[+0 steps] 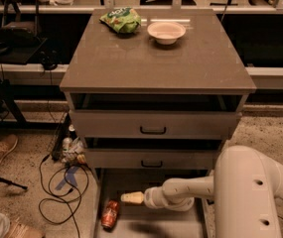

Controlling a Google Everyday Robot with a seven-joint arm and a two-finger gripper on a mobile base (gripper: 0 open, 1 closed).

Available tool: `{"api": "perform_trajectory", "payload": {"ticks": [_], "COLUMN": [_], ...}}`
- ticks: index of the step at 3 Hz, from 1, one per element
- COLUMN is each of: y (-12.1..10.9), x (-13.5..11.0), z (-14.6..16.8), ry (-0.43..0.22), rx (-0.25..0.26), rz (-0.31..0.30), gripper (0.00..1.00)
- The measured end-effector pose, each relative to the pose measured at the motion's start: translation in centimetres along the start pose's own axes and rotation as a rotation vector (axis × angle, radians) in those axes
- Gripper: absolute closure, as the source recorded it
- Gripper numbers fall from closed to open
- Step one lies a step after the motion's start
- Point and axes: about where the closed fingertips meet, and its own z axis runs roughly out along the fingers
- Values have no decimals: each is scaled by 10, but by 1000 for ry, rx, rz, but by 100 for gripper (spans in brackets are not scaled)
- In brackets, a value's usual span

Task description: Place coke can into bottom drawer

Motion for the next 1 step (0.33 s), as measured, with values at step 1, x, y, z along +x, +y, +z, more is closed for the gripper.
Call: {"api": "perform_trajectory", "payload": {"ticks": [1], "y": [-44], "x": [-23], "z": [-41], "ry": [-94], "rx": [50], "rz": [46], "gripper": [0]}}
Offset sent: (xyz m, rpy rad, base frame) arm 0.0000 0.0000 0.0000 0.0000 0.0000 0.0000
